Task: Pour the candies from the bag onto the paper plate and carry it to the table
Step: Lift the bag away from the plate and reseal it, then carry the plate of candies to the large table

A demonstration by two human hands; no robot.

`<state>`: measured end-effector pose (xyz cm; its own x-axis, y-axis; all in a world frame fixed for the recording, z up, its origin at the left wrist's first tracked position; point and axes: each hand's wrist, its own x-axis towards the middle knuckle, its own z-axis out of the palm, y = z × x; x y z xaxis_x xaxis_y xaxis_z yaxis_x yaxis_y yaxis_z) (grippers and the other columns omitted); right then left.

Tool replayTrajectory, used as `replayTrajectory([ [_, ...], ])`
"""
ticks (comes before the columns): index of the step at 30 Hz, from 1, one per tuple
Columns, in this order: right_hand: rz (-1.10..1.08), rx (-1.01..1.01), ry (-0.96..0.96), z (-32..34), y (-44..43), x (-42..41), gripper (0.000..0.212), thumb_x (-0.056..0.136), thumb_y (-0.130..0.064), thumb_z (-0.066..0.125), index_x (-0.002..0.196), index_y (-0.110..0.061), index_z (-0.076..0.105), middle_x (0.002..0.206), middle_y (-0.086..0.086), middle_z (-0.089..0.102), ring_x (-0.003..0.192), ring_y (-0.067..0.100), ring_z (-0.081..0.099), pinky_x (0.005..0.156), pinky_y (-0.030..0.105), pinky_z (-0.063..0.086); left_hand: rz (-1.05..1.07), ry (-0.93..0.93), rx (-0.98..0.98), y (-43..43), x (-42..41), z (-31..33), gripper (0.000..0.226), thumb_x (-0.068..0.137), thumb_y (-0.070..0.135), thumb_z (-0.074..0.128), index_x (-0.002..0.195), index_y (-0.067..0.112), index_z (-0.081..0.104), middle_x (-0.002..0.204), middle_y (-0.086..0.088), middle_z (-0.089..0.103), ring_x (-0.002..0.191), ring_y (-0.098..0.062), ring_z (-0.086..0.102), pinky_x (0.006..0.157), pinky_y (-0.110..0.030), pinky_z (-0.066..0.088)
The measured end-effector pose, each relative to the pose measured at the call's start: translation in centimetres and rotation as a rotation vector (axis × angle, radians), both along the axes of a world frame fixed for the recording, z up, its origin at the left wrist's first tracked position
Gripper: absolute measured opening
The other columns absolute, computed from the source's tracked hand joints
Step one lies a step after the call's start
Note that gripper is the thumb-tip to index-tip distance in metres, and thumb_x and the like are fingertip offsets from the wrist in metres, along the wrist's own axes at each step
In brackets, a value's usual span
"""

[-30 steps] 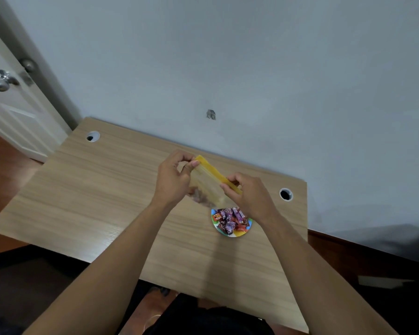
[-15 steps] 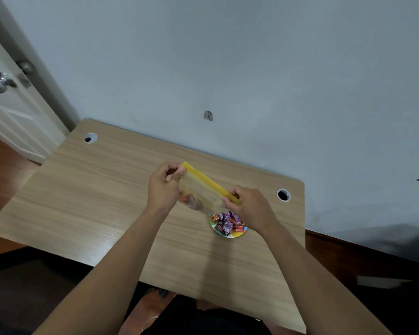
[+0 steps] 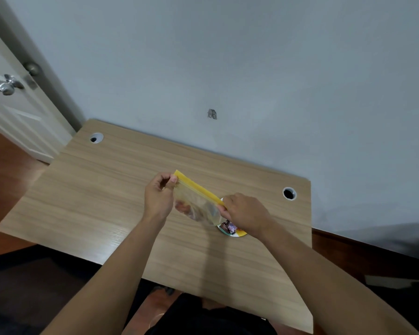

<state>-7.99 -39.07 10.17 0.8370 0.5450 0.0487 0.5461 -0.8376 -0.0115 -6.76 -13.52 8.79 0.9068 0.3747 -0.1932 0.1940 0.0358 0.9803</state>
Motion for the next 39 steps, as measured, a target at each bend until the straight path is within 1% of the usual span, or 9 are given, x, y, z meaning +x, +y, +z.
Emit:
replayTrajectory([
  [4, 0.118, -0.049, -0.132, -0.5, 0.2, 0.6, 0.045, 0.099, -0.049, 0.063, 0.066, -0.018, 0.063, 0.053, -0.001, 0.063, 0.044, 0.028, 0.062, 0.04, 0.027, 0.021, 0.017, 0.009, 0.014, 1.0, -0.5, -0.5, 0.014, 0.104, 0.011, 0.068, 0.1, -0.002, 0.073, 0.089, -0.007, 0.068, 0.083, -0.014, 0.059, 0.079, -0.026, 0.049],
  [9, 0.214, -0.01, -0.148, -1.3, 1.2, 0.6, 0.039, 0.098, -0.056, 0.064, 0.079, -0.022, 0.063, 0.061, -0.002, 0.067, 0.051, 0.024, 0.066, 0.04, 0.028, 0.032, 0.044, 0.049, 0.027, 2.3, -1.4, -1.8, 0.014, 0.106, 0.014, 0.065, 0.098, 0.005, 0.071, 0.086, 0.0, 0.067, 0.074, -0.002, 0.059, 0.077, -0.023, 0.048],
  [14, 0.227, 0.129, 0.08, -4.0, 1.8, -0.1, 0.027, 0.11, -0.047, 0.036, 0.102, -0.021, 0.041, 0.087, 0.004, 0.067, 0.056, 0.03, 0.068, 0.038, 0.032, 0.04, -0.072, 0.102, 0.09, 5.0, -2.6, -3.1, 0.016, 0.108, 0.015, 0.061, 0.094, 0.017, 0.068, 0.085, 0.002, 0.063, 0.076, -0.01, 0.054, 0.069, -0.017, 0.046],
  [17, 0.15, 0.067, 0.283, -5.4, 2.5, -0.7, 0.034, 0.114, -0.045, 0.037, 0.112, -0.012, 0.048, 0.108, 0.012, 0.064, 0.079, 0.037, 0.071, 0.058, 0.047, 0.056, -0.099, 0.156, 0.142, 6.2, -3.6, -4.0, 0.016, 0.108, 0.014, 0.061, 0.094, 0.016, 0.07, 0.082, 0.003, 0.065, 0.075, -0.008, 0.056, 0.066, -0.014, 0.045],
  [21, -0.116, 0.204, 0.427, -6.9, 4.6, -1.1, 0.023, 0.114, -0.035, 0.045, 0.113, -0.014, 0.052, 0.115, 0.009, 0.064, 0.098, 0.036, 0.068, 0.073, 0.049, 0.054, 0.021, 0.161, 0.126, 7.7, -3.9, -4.6, 0.012, 0.104, 0.018, 0.069, 0.093, 0.015, 0.075, 0.085, -0.001, 0.071, 0.077, -0.013, 0.062, 0.062, -0.009, 0.05],
  [23, -0.267, 0.372, 0.44, -7.9, 5.3, -1.3, 0.014, 0.113, -0.026, 0.048, 0.115, -0.017, 0.058, 0.116, 0.003, 0.067, 0.106, 0.028, 0.068, 0.079, 0.044, 0.052, 0.038, 0.171, 0.102, 8.9, -3.3, -5.1, 0.011, 0.103, 0.022, 0.071, 0.097, 0.022, 0.08, 0.095, -0.002, 0.077, 0.089, -0.015, 0.069, 0.081, -0.02, 0.056],
  [25, -0.407, 0.547, 0.474, -8.4, 5.3, -1.3, 0.023, 0.111, -0.027, 0.054, 0.126, -0.016, 0.067, 0.121, 0.0, 0.073, 0.113, 0.022, 0.069, 0.092, 0.04, 0.052, -0.007, 0.206, 0.154, 10.1, -2.7, -5.7, 0.021, 0.106, 0.029, 0.065, 0.121, 0.024, 0.08, 0.115, 0.001, 0.079, 0.107, -0.014, 0.071, 0.098, -0.029, 0.054],
  [29, -0.674, 0.709, 0.557, -9.6, 3.0, -0.7, 0.029, 0.108, -0.027, 0.061, 0.129, -0.012, 0.073, 0.121, 0.004, 0.08, 0.113, 0.021, 0.074, 0.102, 0.04, 0.056, -0.008, 0.207, 0.463, 10.7, -1.7, -6.5, 0.047, 0.11, 0.026, 0.055, 0.156, 0.018, 0.053, 0.144, 0.002, 0.054, 0.116, -0.014, 0.06, 0.098, -0.028, 0.047],
  [39, -1.241, 0.698, 0.632, -15.2, -6.4, -0.7, 0.033, 0.105, -0.029, 0.061, 0.13, -0.009, 0.066, 0.131, 0.013, 0.073, 0.123, 0.034, 0.069, 0.101, 0.041, 0.05, -0.423, 0.281, 0.198, 0.5, 2.2, -11.8, 0.02, 0.111, 0.018, 0.055, 0.113, 0.015, 0.074, 0.097, -0.003, 0.078, 0.081, -0.02, 0.072, 0.073, -0.04, 0.062],
])
